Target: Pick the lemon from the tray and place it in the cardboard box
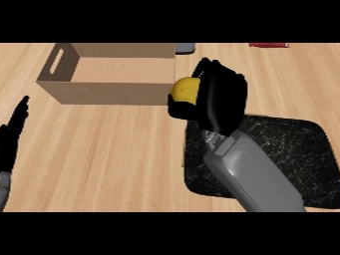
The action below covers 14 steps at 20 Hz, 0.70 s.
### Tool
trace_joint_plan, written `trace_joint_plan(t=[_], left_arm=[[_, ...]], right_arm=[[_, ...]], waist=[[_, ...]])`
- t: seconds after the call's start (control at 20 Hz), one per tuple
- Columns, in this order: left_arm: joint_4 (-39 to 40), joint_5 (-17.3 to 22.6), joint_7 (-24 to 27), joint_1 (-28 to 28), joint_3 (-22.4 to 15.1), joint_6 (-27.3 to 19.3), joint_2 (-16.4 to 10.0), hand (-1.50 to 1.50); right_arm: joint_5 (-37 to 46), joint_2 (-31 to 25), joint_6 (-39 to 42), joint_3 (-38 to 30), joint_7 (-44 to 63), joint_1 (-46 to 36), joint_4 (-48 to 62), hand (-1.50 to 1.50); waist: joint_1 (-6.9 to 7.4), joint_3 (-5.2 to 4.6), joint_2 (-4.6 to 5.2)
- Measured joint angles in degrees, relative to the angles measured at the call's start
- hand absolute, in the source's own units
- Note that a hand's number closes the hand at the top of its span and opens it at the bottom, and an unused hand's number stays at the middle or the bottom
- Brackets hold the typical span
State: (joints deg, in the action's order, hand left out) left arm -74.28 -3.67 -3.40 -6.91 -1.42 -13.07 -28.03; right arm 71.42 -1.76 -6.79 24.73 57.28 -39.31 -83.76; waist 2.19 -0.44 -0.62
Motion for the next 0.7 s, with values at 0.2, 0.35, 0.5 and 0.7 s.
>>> trace_joint_plan(t=[0.2, 0.35, 0.5, 0.7], left_arm=[[0.0, -0.3, -0.1, -2.1, -0.8, 1.0, 0.1, 0.0], [0.4, -0.7, 0.0, -3.3, -1.4, 1.2, 0.7, 0.0], [0.4, -1.0, -0.1, -4.2, -1.9, 1.2, 1.3, 0.0], [0.5, -1.3, 0.0, -5.2, -2.2, 1.5, 1.6, 0.0]], right_arm=[[-1.5, 0.8, -0.1, 0.2, 5.6, -11.0, 6.0, 1.5], [-3.6, 0.9, -0.8, -1.3, 7.4, -18.0, 11.1, 1.5], [-6.0, 1.0, -2.8, -3.7, 7.8, -22.5, 16.6, 1.5], [-9.0, 1.1, -6.3, -6.9, 7.0, -27.1, 24.5, 1.5]], waist=[[2.32, 0.13, 0.85], [3.35, 0.17, 1.32], [4.37, 0.21, 1.8], [5.3, 0.23, 2.34]])
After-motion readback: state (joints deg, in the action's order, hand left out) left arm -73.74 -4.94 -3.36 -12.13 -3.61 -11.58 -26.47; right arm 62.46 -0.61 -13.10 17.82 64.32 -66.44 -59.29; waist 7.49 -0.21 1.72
